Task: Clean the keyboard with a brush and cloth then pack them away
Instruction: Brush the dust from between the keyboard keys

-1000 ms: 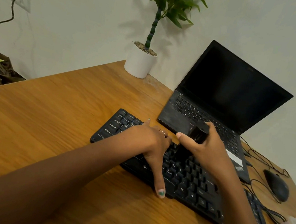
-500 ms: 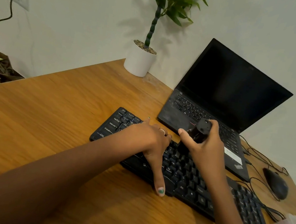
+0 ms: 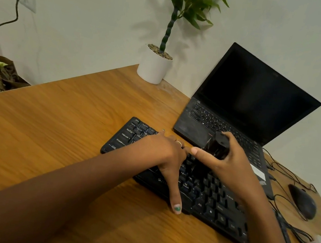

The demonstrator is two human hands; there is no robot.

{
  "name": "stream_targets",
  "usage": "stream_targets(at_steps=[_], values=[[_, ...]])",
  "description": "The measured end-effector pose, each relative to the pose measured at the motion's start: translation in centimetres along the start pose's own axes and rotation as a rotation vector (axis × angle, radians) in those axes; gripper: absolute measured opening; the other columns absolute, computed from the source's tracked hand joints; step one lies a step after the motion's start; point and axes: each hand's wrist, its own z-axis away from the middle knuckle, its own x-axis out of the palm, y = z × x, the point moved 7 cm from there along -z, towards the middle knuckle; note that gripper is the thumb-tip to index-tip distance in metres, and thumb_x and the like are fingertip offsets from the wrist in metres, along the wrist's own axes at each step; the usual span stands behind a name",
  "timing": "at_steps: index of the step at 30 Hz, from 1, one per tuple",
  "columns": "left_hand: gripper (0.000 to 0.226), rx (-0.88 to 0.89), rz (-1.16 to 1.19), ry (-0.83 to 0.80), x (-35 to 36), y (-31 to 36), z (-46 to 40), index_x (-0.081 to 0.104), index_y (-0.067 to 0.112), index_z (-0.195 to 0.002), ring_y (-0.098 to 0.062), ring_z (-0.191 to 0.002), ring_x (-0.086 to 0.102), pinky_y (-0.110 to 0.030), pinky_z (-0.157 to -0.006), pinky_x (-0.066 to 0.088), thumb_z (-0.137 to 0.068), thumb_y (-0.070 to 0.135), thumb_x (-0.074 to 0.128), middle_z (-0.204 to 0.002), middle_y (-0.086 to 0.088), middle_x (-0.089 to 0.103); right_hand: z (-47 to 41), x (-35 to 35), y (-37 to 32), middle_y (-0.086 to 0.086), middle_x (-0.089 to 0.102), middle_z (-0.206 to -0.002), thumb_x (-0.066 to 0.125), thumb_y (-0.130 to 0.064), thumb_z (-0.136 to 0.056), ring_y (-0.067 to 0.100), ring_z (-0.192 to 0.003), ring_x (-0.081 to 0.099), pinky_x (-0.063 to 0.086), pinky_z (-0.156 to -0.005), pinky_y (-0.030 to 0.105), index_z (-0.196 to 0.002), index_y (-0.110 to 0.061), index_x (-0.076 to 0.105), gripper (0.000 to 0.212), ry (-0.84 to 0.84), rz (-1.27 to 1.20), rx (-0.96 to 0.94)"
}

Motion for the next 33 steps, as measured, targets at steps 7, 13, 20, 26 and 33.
stream_targets(at_steps=[7, 13, 20, 26, 33], values=[[0.133, -0.005, 0.010, 0.000, 0.1, -0.2, -0.3, 0.010, 0.014, -0.155, -0.030, -0.147, 0.008, -0.058, -0.118, 0.006, -0.056, 0.080, 0.069, -0.162, -0.007, 0.009, 0.1, 0.7, -0.7, -0.007, 0.059, -0.081, 0.075, -0.044, -0.068, 0.001, -0.069, 0.058, 0.044, -0.052, 0.010, -0.099, -0.023, 0.045, 0.047, 0.037, 0.093, -0.097], [0.137, -0.004, 0.023, -0.004, 0.0, -0.2, -0.1, -0.006, 0.015, -0.155, -0.030, -0.148, -0.002, -0.059, -0.118, 0.002, -0.059, 0.078, 0.069, -0.163, -0.006, -0.003, 0.4, -0.5, 0.4, -0.008, 0.058, -0.077, 0.076, -0.036, -0.072, -0.010, -0.066, 0.055, 0.044, -0.054, 0.008, -0.099, -0.021, 0.047, 0.042, 0.223, 0.006, -0.082], [0.137, -0.003, 0.009, -0.007, 0.0, -0.1, -0.1, -0.009, 0.014, -0.154, -0.031, -0.148, 0.000, -0.058, -0.118, 0.002, -0.060, 0.077, 0.069, -0.163, -0.008, -0.004, 0.1, -0.4, 2.4, -0.005, 0.059, -0.110, 0.077, -0.054, -0.057, 0.016, -0.100, 0.059, 0.053, -0.082, 0.035, -0.122, -0.020, 0.045, 0.080, 0.038, -0.148, 0.153], [0.136, -0.001, 0.017, 0.000, -0.1, -0.1, 0.0, -0.004, 0.015, -0.155, -0.031, -0.148, 0.004, -0.058, -0.118, 0.007, -0.059, 0.076, 0.070, -0.163, -0.006, 0.002, 0.5, 0.0, 0.3, -0.005, 0.061, -0.085, 0.074, -0.047, -0.063, 0.002, -0.075, 0.062, 0.052, -0.065, 0.018, -0.094, -0.025, 0.049, 0.046, -0.023, -0.133, 0.006], [0.136, -0.002, 0.026, -0.006, -0.1, -0.1, 0.0, -0.004, 0.015, -0.154, -0.029, -0.148, 0.004, -0.056, -0.119, 0.005, -0.059, 0.077, 0.070, -0.163, -0.005, 0.001, 0.7, 0.4, -0.5, -0.004, 0.064, -0.086, 0.076, -0.037, -0.071, 0.002, -0.076, 0.061, 0.048, -0.060, 0.009, -0.094, -0.024, 0.047, 0.039, 0.137, -0.036, -0.138]])
